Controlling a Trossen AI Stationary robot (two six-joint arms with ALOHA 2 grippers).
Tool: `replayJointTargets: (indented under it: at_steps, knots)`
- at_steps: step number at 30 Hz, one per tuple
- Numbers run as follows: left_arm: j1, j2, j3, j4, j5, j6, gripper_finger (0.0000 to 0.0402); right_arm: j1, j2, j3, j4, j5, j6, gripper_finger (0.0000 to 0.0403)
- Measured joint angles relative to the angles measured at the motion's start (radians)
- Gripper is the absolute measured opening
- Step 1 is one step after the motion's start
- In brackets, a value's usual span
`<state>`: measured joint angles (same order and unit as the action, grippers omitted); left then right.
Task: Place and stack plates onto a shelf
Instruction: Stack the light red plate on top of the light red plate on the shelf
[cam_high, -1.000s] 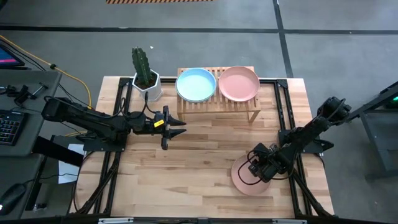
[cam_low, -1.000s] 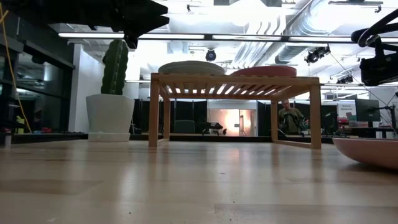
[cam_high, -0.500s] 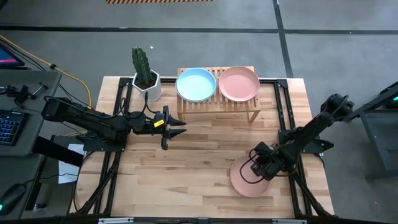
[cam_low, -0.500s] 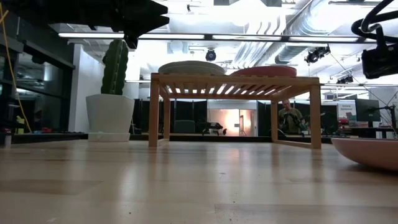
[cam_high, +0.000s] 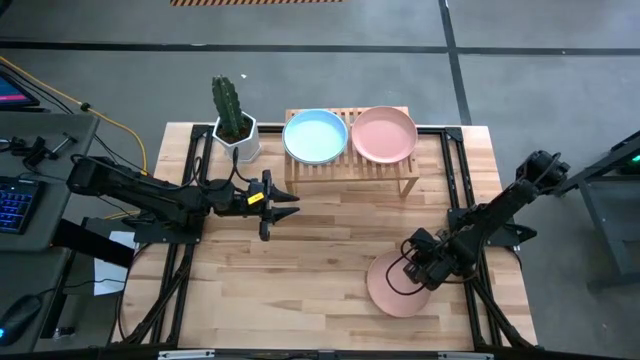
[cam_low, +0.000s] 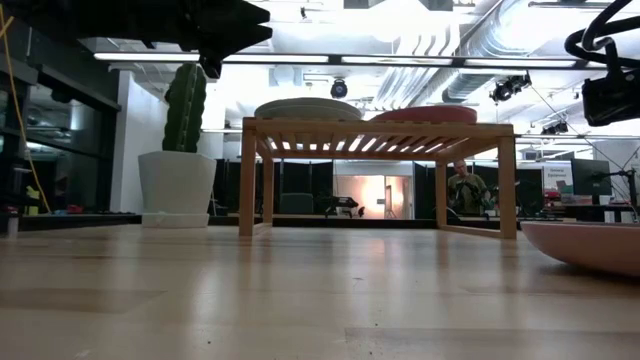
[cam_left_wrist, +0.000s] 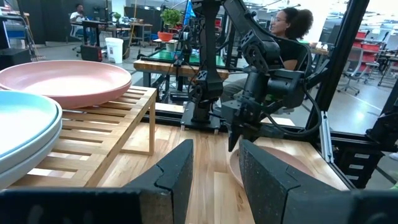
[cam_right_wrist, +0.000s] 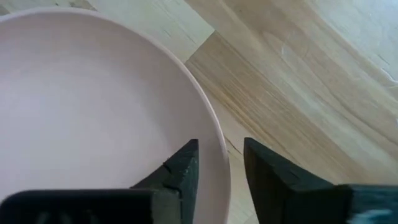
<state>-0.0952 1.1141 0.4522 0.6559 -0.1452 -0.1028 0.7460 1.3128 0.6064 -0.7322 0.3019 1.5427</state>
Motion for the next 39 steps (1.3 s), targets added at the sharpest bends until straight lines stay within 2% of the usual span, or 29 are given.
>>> replayJointTargets:
  at_steps: [12, 28, 32, 37, 39]
  knots:
    - [0.0, 0.0, 0.0, 0.0, 0.0, -0.008, 0.0117, 0.0, 0.003, 0.0, 0.014, -0.006, -0.006, 0.0121]
    - [0.0, 0.0, 0.0, 0.0, 0.0, -0.008, 0.0117, 0.0, 0.094, 0.0, 0.034, -0.023, 0.004, 0.0119]
    - [0.0, 0.0, 0.0, 0.0, 0.0, -0.009, 0.0117, 0.0, 0.094, 0.0, 0.036, -0.022, 0.004, 0.0089]
    - [0.0, 0.0, 0.0, 0.0, 0.0, -0.009, 0.0117, 0.0, 0.093, 0.003, 0.03, -0.009, 0.009, 0.0016]
    - [0.0, 0.0, 0.0, 0.0, 0.0, -0.009, 0.0117, 0.0, 0.091, 0.004, 0.029, 0.001, 0.01, 0.0009]
